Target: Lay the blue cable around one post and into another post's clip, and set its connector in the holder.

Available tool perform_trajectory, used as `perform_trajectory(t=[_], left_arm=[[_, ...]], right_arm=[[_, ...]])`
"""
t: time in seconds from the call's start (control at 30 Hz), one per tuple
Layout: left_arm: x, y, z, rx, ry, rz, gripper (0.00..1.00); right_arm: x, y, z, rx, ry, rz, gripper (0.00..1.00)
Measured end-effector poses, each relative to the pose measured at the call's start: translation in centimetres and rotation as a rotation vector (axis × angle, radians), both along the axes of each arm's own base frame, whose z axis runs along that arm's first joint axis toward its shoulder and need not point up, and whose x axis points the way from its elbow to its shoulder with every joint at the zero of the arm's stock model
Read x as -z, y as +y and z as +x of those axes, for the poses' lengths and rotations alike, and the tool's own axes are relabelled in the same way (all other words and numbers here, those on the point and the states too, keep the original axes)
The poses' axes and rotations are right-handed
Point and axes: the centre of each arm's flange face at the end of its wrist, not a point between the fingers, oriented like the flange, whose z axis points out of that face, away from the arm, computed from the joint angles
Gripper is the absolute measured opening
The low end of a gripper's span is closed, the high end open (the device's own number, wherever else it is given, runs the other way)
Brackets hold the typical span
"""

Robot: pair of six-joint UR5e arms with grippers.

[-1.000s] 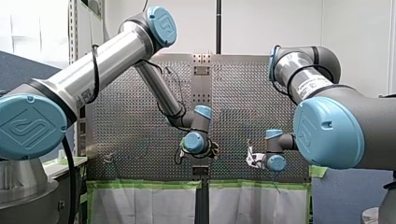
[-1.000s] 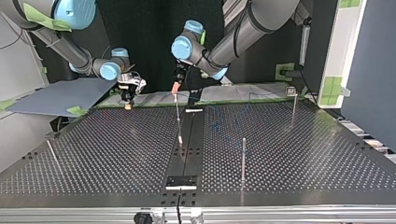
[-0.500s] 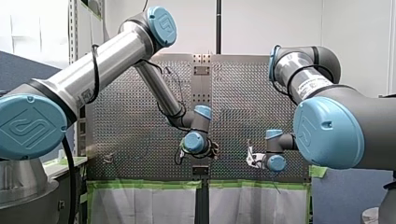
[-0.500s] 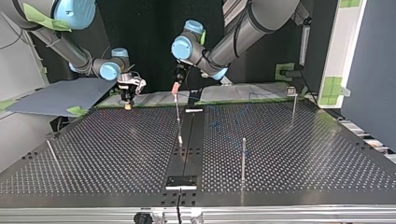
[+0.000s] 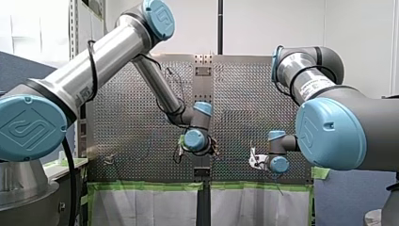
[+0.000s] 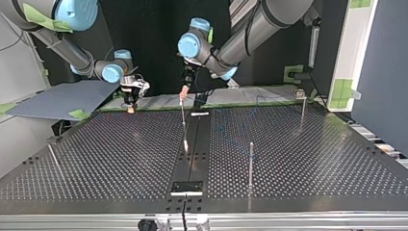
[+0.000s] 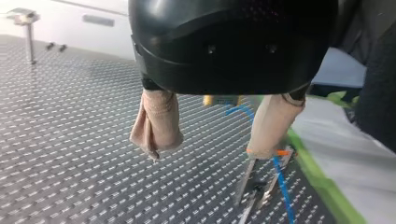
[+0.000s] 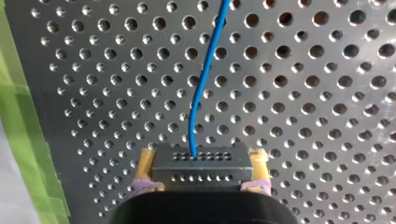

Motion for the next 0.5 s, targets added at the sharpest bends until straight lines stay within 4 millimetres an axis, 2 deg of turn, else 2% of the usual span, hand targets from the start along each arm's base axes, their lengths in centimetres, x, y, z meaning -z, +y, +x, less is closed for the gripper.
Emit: perform_trajectory(t=[0.2,0.5], left_arm=[[-1.6,1.2,-0.9,-0.055,-0.009,-0.047,0.99],[-3.3,3.9,-3.3,-0.145,0.045,-0.058,0.99]], right_arm=[[0.0,0.0,-0.1,0.001,-0.001,-0.002,0.0],[0.1,0.0,0.0,-0.001,-0.006,0.002,0.0]])
